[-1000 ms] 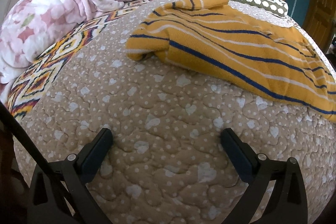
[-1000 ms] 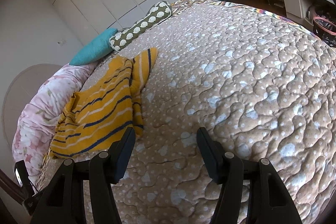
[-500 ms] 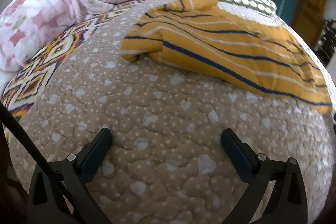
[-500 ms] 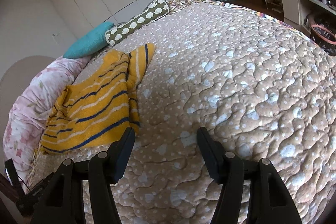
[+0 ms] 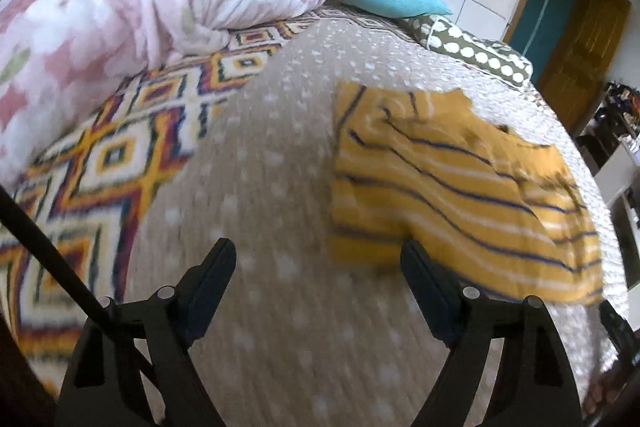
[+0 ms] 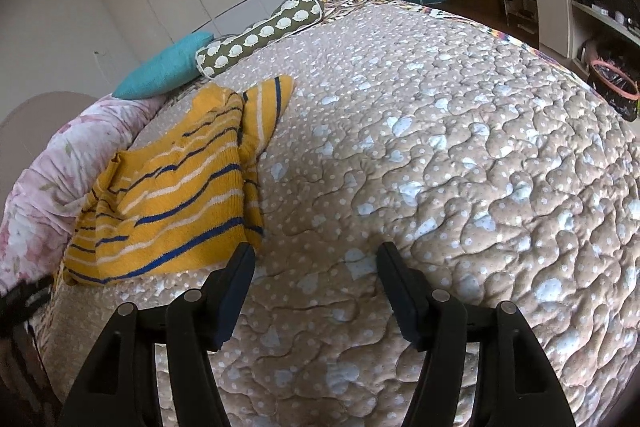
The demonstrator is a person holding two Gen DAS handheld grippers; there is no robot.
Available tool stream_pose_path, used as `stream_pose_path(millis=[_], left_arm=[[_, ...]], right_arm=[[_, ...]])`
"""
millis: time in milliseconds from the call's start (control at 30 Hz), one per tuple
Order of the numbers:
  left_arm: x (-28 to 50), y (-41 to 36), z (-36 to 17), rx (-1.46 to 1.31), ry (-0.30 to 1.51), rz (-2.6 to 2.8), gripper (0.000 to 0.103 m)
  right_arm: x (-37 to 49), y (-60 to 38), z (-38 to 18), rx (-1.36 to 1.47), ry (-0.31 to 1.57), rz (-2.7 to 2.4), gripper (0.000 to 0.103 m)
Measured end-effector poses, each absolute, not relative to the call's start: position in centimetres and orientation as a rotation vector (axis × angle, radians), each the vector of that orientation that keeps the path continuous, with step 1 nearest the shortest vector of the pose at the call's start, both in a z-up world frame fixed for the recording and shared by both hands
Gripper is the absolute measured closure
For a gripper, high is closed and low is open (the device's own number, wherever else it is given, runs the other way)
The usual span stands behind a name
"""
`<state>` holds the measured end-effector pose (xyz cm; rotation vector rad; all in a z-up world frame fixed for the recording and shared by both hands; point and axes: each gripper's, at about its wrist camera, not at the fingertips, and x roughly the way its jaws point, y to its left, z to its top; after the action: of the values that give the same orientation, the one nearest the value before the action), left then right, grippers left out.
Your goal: Fold small clothes
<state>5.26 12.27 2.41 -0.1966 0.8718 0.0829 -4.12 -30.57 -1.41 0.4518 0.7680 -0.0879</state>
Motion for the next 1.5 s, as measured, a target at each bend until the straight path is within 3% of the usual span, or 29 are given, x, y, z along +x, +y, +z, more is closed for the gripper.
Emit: stream_pose_path(millis=[67, 133, 233, 300, 400, 467, 533, 700, 867, 967, 1267, 1433, 1500], left_arm=[[7.9, 12.4, 1.5, -0.164, 0.921, 0.086, 0.027], [9.7, 12.6, 0.8, -0.081, 0.961, 0.176, 0.048], [10.5, 14.9, 0.4, -0.137, 0.969, 0.283, 0.055], [9.6, 16.5, 0.6, -0.3, 0.952, 0.221, 0.055], [8.2, 16.1, 0.9, -0.362, 0.907, 0.154, 0.05], [7.6, 15.2, 0.7, -0.359, 0.874, 0.119, 0.044], [7.5, 14.9, 0.1, -0.374, 0.848, 0.106, 0.033], [8.1, 15.3, -2.3, -0.413, 0.837, 0.097, 0.021], [8.1, 15.4, -2.5, -0.427, 0.826, 0.079, 0.02], [8.0, 15.6, -2.4, -0.44, 0.82, 0.072, 0.019], [7.7, 15.7, -2.3, -0.445, 0.822, 0.065, 0.017], [7.7, 15.8, -2.1, -0.458, 0.828, 0.056, 0.017], [7.9, 15.8, -2.0, -0.444, 0.842, 0.057, 0.017]], right_arm=[[-4.1, -30.5, -1.4, 0.444, 0.772, -0.091, 0.034], [-4.0, -30.3, -1.4, 0.432, 0.778, -0.097, 0.034], [-3.8, -30.0, -1.3, 0.405, 0.79, -0.107, 0.033], [-3.5, -29.6, -1.3, 0.377, 0.805, -0.1, 0.025], [-2.3, -28.5, -1.3, 0.298, 0.868, -0.084, 0.014], [-1.5, -26.9, -0.8, 0.175, 0.943, -0.133, 0.016], [-1.3, -24.9, 1.1, 0.124, 0.93, -0.153, 0.03], [2.6, -16.6, 6.9, 0.062, 0.837, 0.021, 0.043], [10.4, -6.4, 7.4, -0.082, 0.869, 0.214, 0.066], [16.2, -1.3, 5.4, -0.157, 0.909, 0.254, 0.072], [29.3, 7.8, 0.0, -0.292, 1.044, 0.221, 0.073], [29.2, 8.3, 2.9, -0.279, 0.998, 0.227, 0.071], [27.5, 7.4, 5.4, -0.261, 0.948, 0.24, 0.06]])
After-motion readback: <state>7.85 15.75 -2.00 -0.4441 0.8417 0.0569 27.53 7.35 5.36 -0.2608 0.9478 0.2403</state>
